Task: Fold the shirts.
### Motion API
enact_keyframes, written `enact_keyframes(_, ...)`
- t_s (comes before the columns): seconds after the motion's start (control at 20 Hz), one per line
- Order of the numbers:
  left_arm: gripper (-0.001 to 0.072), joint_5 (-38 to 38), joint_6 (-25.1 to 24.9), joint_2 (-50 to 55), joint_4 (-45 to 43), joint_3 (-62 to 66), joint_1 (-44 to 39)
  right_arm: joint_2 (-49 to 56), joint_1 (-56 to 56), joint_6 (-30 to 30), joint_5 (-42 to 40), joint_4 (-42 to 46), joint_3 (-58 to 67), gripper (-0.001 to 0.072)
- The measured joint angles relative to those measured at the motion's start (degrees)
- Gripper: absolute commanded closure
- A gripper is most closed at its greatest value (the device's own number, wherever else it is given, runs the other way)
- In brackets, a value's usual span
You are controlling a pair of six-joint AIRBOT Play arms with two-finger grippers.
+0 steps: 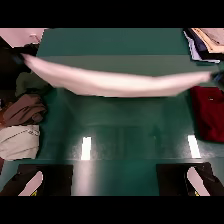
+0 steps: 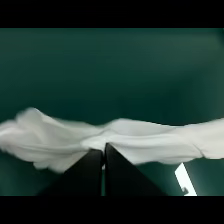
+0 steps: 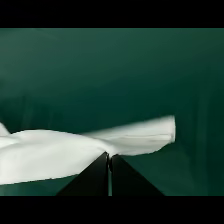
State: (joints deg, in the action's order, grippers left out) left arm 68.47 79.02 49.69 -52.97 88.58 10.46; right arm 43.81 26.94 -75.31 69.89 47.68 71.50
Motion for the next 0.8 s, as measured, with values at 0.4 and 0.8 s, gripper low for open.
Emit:
enact_keyframes(0.4,0.0685,-1.5,2.7,-0.2,1.8,40.6,0.0,-1.6,0.0,-1.7,-2.3,-0.3,33.2,0.07)
enact_keyframes(0.8,0.0685,1.1,5.6,0.1,0.7,41.6,0.0,5.7,0.0,-11.1,11.5,16.2,49.3,0.0702)
